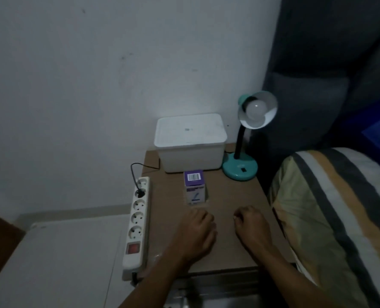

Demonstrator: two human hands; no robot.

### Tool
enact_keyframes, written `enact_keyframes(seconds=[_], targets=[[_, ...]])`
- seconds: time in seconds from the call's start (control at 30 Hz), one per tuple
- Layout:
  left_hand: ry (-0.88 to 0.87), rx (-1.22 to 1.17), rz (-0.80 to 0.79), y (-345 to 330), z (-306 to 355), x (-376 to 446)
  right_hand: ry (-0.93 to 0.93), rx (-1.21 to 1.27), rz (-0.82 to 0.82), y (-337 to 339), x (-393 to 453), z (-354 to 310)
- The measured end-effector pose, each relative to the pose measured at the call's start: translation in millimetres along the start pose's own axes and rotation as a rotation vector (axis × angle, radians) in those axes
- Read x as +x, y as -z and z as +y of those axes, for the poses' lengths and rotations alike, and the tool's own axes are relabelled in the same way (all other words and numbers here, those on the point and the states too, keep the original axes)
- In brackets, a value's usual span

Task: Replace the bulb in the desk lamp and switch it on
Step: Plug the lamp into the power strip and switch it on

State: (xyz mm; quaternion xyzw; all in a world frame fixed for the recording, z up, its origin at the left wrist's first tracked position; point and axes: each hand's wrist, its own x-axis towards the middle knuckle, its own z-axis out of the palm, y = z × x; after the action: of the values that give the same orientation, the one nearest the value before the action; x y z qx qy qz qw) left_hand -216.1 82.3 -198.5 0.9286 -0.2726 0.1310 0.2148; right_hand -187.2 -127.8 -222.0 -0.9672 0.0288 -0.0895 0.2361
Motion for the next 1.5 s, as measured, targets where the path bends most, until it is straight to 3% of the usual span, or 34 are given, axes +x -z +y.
enact_keyframes(seconds=[0.1,0.23,0.57,0.87,1.5], targets=[[-0.012,-0.069,-0.02,-42.0,21.3,34.2,0.022,-0.032,0.033,0.1,20.4,25.0],[0.108,-0.084,-0.079,-89.3,22.3,73.4,0.068,-0.013,0.023,-6.6,47.0,50.8],[0.153,-0.062,-0.141,-108.7,-19.8,159.8,0.235,-0.073,0.031,-14.5,121.6,68.4],[0.154,-0.097,-0.13,-117.9,-25.5,162.1,0.319,-0.026,0.023,-26.2,132.2,67.7],[0.204,-0.125,-0.101,-112.6,-19.2,165.5,0.204,0.015,0.012,-17.3,129.9,57.7]])
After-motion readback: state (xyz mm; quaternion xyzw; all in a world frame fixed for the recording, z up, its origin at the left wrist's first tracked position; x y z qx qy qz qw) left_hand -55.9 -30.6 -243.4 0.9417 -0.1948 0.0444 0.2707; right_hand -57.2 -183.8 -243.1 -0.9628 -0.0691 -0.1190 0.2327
